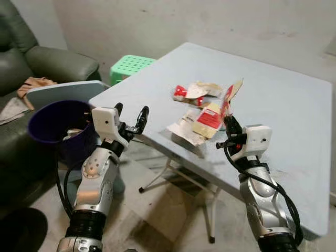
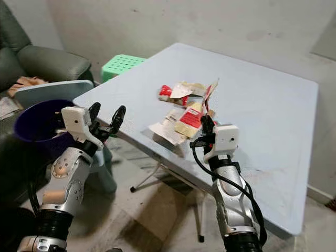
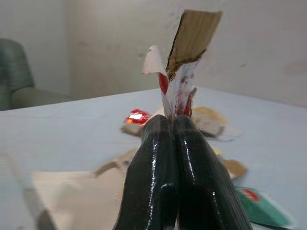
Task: Picking trash to rubbish bin
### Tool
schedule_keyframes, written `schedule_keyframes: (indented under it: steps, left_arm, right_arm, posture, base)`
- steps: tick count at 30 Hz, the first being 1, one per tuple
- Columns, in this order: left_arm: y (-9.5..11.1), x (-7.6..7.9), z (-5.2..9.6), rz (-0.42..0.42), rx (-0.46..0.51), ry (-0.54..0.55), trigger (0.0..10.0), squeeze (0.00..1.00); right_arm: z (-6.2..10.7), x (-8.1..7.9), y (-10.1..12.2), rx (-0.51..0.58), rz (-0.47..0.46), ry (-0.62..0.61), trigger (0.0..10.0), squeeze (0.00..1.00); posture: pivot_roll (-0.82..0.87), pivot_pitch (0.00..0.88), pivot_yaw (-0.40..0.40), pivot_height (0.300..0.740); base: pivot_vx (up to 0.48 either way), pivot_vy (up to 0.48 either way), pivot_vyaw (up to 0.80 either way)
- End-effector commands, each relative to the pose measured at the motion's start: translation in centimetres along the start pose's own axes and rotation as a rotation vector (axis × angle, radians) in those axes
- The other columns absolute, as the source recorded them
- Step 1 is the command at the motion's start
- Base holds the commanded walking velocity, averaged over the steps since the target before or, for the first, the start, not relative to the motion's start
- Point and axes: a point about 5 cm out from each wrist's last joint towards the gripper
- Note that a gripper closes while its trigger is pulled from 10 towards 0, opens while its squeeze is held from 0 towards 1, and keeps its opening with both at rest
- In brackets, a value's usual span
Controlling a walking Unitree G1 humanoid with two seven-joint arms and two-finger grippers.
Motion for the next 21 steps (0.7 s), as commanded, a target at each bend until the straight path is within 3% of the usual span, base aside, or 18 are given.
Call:
schedule_keyframes:
  steps: [1, 6, 8, 21]
  left_arm:
    - [0.14, 0.05, -0.35, -0.003, -0.004, -0.012, 10.0, 0.00]
    - [-0.03, 0.00, -0.39, -0.001, -0.011, -0.005, 10.0, 0.00]
    - [-0.09, 0.13, -0.28, -0.032, -0.011, -0.006, 10.0, 0.00]
    - [-0.40, -0.27, -0.16, -0.029, -0.031, 0.030, 10.0, 0.00]
  right_arm:
    - [-0.16, -0.06, 0.35, 0.006, 0.011, 0.012, 10.0, 0.00]
    - [-0.21, -0.07, 0.29, -0.003, 0.016, 0.019, 10.0, 0.00]
    - [-0.16, -0.04, 0.25, -0.007, 0.022, 0.022, 10.0, 0.00]
    - [-0.14, -0.21, 0.13, -0.024, 0.029, 0.050, 10.0, 0.00]
  posture:
    - [0.06, 0.000, -0.024, 0.715]
    - [0.06, 0.000, -0.028, 0.715]
    - [0.06, 0.000, -0.032, 0.715]
    - [0.07, 0.000, -0.045, 0.715]
  base:
    - [0.000, 0.000, 0.80]
    - [0.000, 0.271, 0.80]
    - [0.000, 0.000, 0.80]
    - [0.000, 0.000, 0.80]
Point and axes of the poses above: a point about 5 cm out from each wrist's last joint towards the gripper, its own z axis pointing back from the gripper into the wrist, its own y axis along the axis of the wrist's last joint, x = y × z, and after that the axes turned 10 degrees about -z, right-handed
